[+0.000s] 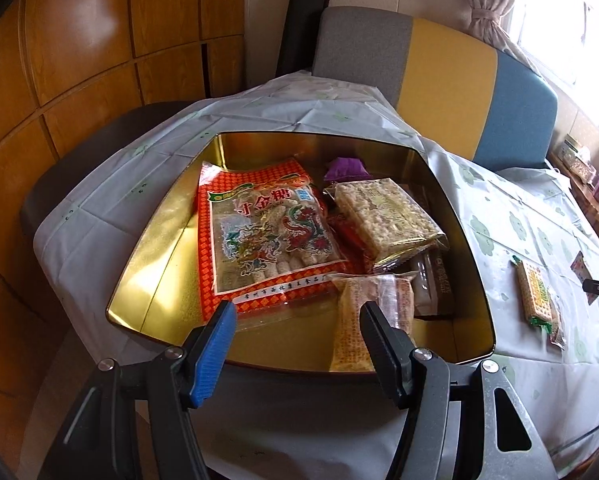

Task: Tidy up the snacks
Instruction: 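Carry the pink floral candy bar over the gold tray and open the right tool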

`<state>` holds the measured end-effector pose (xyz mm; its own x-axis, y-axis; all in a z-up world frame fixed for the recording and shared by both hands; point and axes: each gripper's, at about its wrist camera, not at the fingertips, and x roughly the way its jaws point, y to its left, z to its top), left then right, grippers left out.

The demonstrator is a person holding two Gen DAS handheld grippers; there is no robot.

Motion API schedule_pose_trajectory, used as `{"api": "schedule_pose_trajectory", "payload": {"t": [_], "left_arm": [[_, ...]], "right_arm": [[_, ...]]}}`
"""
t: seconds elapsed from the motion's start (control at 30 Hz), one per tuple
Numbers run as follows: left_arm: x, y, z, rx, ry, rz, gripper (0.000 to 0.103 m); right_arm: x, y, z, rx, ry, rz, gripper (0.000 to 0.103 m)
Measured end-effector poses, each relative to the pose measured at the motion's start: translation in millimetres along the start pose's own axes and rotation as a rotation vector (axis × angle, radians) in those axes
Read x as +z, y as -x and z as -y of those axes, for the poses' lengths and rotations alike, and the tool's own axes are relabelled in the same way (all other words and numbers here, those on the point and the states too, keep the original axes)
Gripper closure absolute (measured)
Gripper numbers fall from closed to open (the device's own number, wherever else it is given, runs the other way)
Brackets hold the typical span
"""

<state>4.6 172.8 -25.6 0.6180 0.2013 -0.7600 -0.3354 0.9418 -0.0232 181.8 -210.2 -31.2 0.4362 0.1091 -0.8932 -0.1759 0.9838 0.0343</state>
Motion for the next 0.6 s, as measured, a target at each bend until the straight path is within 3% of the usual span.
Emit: {"api": "schedule_pose_trajectory", "payload": {"t": [0.27,0.6], "left_arm": [[-1,-2,-6,0.007,0.012,-0.002,0.038],[0,-3,-23,0.049,0.069,0.008,0.039]], "right_arm": [[-12,-7,-13,0.053,-0.039,-0.008,0.088],[-22,15,-67,0.258,-0.015,0.024,0.088]]}}
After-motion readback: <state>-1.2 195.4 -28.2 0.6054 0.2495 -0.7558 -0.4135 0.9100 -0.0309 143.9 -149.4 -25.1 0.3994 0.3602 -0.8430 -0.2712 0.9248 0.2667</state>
